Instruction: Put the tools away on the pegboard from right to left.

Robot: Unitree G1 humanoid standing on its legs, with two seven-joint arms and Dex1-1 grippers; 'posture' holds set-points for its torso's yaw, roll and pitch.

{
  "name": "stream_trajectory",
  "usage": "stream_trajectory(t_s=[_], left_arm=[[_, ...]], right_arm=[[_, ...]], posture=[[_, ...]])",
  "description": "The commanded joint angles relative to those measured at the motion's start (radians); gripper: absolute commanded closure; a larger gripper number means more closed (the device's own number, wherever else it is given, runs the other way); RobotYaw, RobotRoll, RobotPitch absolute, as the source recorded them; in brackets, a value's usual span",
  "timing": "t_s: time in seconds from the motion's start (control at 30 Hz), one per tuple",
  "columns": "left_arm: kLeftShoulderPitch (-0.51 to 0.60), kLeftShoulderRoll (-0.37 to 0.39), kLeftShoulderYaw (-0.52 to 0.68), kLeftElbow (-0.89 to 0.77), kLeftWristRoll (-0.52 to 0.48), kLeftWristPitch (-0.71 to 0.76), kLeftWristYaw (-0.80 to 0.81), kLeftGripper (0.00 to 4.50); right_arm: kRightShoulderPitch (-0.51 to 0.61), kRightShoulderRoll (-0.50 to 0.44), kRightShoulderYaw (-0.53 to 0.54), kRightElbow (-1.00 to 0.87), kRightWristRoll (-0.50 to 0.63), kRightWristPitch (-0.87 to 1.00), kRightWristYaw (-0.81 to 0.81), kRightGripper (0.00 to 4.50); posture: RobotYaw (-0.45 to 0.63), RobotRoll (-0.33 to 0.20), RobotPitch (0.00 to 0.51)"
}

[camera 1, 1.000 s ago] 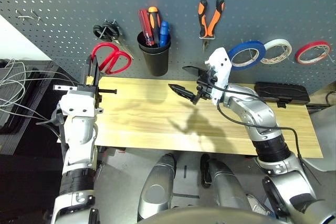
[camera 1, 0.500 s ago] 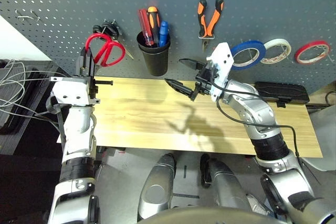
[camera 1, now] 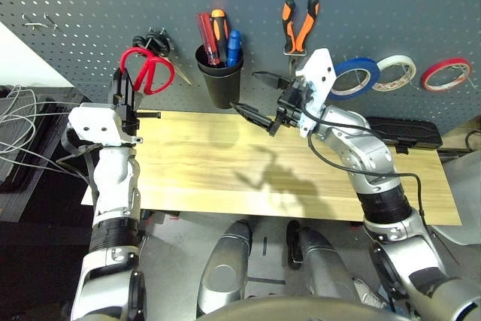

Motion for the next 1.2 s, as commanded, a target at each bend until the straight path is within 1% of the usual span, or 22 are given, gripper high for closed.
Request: stream_trajectory(t_s=[0.03,0.2,0.37,0.4,0.43,0.47,0.53,0.57,0.63,0.67,0.83,0.97,1.1,1.2], left_arm=[[0.001,-0.006,0.013,0.042,-0.021,0.042,-0.013,4.47],[-0.016,-0.009,-0.010,0.076,-0.018,0.097,-0.038,4.47],[-0.008,-0.022,-0.042,0.107,0.006,0.087,-0.069,3.05],[-0.003,-0.029,-0.049,0.122,0.005,0.093,-0.080,2.63],[0.001,-0.035,-0.053,0.140,0.008,0.098,-0.085,2.35],[0.009,-0.043,-0.061,0.157,0.013,0.102,-0.088,1.93],[0.023,-0.058,-0.077,0.185,0.021,0.135,-0.094,1.25],[0.035,-0.068,-0.089,0.195,0.032,0.150,-0.096,0.95],[0.052,-0.089,-0.113,0.215,0.042,0.205,-0.102,0.21],[0.059,-0.097,-0.127,0.221,0.051,0.220,-0.104,0.03],[0.093,-0.137,-0.172,0.200,0.063,0.326,-0.120,0.03],[0.101,-0.137,-0.195,0.186,0.075,0.366,-0.130,0.03],[0.097,-0.133,-0.210,0.210,0.089,0.408,-0.135,0.03],[0.094,-0.135,-0.218,0.226,0.104,0.431,-0.128,0.03]], right_arm=[[-0.005,0.005,-0.007,-0.015,0.010,-0.009,-0.010,0.00],[-0.005,0.003,-0.010,-0.003,0.004,-0.016,-0.022,0.00],[-0.001,0.006,-0.017,0.008,-0.004,-0.049,-0.037,0.00],[0.002,0.006,-0.019,0.014,-0.006,-0.059,-0.039,0.00],[0.005,0.005,-0.020,0.022,-0.009,-0.065,-0.041,0.00],[0.016,0.001,-0.020,0.033,-0.014,-0.059,-0.046,0.00],[0.042,-0.013,-0.015,0.058,-0.025,-0.031,-0.058,0.00],[0.061,-0.024,-0.009,0.077,-0.040,-0.009,-0.071,0.00],[0.094,-0.046,-0.004,0.114,-0.076,0.017,-0.102,0.00],[0.108,-0.052,-0.009,0.131,-0.088,0.037,-0.122,0.00],[0.198,-0.070,-0.050,0.177,-0.130,0.037,-0.209,0.00],[0.252,-0.083,-0.096,0.191,-0.156,0.035,-0.286,0.00],[0.324,-0.095,-0.193,0.230,-0.175,0.069,-0.413,0.00],[0.348,-0.099,-0.263,0.276,-0.187,0.082,-0.497,0.00]], posture=[[0.16,0.000,0.221],[0.16,0.000,0.221],[0.16,0.000,0.220],[0.16,0.000,0.220],[0.16,0.000,0.219],[0.16,0.000,0.220],[0.15,0.000,0.221],[0.15,0.000,0.222],[0.15,0.000,0.227],[0.15,0.000,0.228],[0.13,0.000,0.247],[0.10,0.000,0.262],[0.07,0.000,0.278],[0.06,0.000,0.282]])
